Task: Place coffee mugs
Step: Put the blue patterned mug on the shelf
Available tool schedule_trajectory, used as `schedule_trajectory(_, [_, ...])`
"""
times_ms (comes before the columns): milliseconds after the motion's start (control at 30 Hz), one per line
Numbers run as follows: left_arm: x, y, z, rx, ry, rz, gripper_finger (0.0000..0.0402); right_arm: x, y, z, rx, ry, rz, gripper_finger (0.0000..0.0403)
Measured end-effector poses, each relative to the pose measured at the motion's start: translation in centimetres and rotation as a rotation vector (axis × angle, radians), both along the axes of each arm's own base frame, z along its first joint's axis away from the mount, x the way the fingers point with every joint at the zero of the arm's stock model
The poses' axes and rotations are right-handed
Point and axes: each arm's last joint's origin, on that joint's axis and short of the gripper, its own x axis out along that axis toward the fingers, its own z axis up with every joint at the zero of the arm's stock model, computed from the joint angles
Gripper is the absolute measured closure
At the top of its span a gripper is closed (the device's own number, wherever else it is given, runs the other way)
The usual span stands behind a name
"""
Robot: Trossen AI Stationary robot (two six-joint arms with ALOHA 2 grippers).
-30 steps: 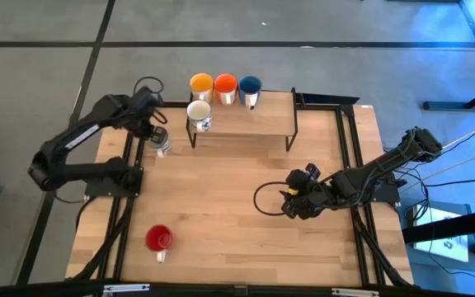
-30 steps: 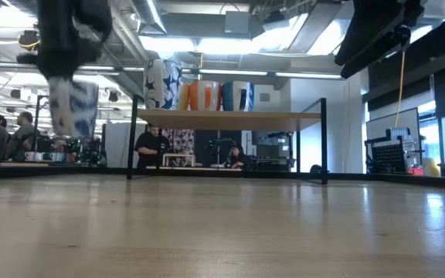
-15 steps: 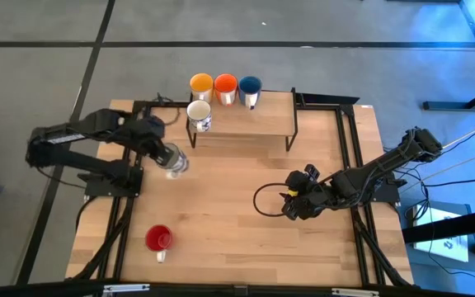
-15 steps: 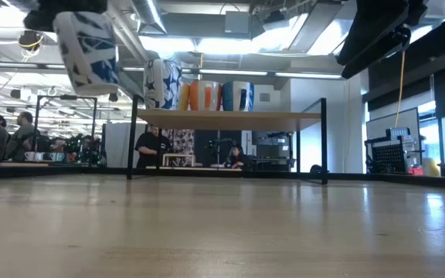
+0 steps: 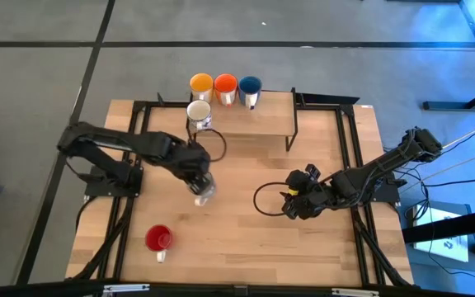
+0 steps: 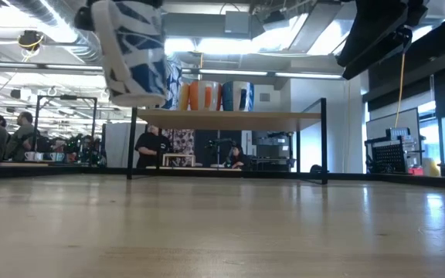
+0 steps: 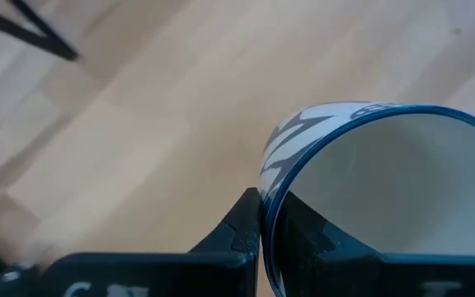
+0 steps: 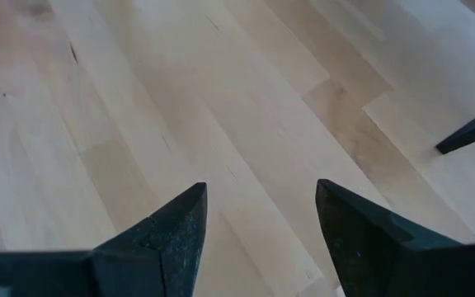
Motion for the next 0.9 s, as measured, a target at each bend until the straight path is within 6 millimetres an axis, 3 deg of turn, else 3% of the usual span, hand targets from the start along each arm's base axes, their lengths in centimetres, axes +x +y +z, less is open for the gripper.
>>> schedule_trajectory(367, [4.6, -1.2, -4.2, -0.019, 0.067, 0.017, 0.0386, -0.1, -0.1, 0.0, -0.025, 0.007, -0.009, 0.0188])
schedule_trajectory(900, [7.8, -1.6, -8.2, -0.002, 0.096, 0.028, 0.0386, -0.1, -0.2, 0.0, -0.032, 0.007, -0.012, 0.0188])
